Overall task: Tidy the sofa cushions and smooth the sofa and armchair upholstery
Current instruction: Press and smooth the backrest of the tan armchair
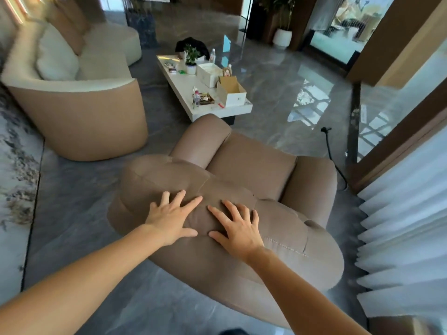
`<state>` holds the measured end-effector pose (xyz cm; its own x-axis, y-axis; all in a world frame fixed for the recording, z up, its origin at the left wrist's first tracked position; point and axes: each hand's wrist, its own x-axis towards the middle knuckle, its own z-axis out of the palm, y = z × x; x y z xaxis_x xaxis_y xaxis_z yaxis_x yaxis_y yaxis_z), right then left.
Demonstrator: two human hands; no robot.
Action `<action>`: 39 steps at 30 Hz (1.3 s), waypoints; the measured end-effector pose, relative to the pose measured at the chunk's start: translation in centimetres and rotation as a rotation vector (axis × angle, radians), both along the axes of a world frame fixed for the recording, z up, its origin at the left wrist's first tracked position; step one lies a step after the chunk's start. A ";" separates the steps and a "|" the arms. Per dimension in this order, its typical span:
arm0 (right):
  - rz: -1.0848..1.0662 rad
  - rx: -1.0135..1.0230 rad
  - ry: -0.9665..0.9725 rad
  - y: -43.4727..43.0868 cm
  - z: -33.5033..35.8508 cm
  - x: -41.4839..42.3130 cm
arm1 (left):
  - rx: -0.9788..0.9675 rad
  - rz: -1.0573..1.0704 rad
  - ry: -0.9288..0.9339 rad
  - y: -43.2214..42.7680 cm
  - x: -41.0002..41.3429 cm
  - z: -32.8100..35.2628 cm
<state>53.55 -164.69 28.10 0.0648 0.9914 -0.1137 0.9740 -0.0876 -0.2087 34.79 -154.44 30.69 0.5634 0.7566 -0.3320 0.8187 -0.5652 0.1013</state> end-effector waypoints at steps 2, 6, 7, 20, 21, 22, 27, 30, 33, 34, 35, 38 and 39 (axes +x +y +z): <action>0.045 0.047 -0.020 -2.1 -0.2 3.2 | 0.050 0.037 0.025 -2.7 3.2 0.1; 0.110 0.129 -0.023 -6.2 -0.2 10.6 | 0.098 0.148 0.072 -7.6 10.2 0.7; 0.119 0.140 -0.024 -7.2 -0.1 12.6 | 0.099 0.178 0.079 -8.6 12.1 0.9; -0.102 0.055 0.002 -12.6 2.0 32.4 | 0.122 0.163 -0.003 -15.5 28.7 2.1; -0.112 0.045 -0.011 -12.8 2.1 32.9 | 0.110 0.169 0.004 -15.6 29.0 2.0; -0.125 0.034 -0.018 -12.9 2.1 33.3 | 0.096 0.174 0.015 -15.8 29.3 2.0; -0.143 -0.075 -0.048 -13.0 2.1 34.6 | -0.053 0.297 -0.010 -16.6 31.1 1.2; -0.176 -0.138 -0.099 -13.3 2.5 35.9 | -0.143 0.390 -0.029 -17.1 32.6 0.6; -0.182 -0.143 -0.144 -14.3 3.0 37.9 | -0.194 0.391 -0.062 -18.0 34.8 -0.2; -0.180 -0.145 -0.148 -14.3 3.2 38.3 | -0.203 0.390 -0.069 -18.1 35.2 -0.4; -0.180 -0.147 -0.144 -14.3 3.3 38.4 | -0.205 0.389 -0.072 -18.0 35.3 -0.4; -0.175 -0.152 -0.130 -13.8 3.6 38.2 | -0.206 0.391 -0.076 -17.5 34.9 -0.4; -0.175 -0.152 -0.129 -13.7 3.6 38.1 | -0.210 0.389 -0.080 -17.4 34.7 -0.4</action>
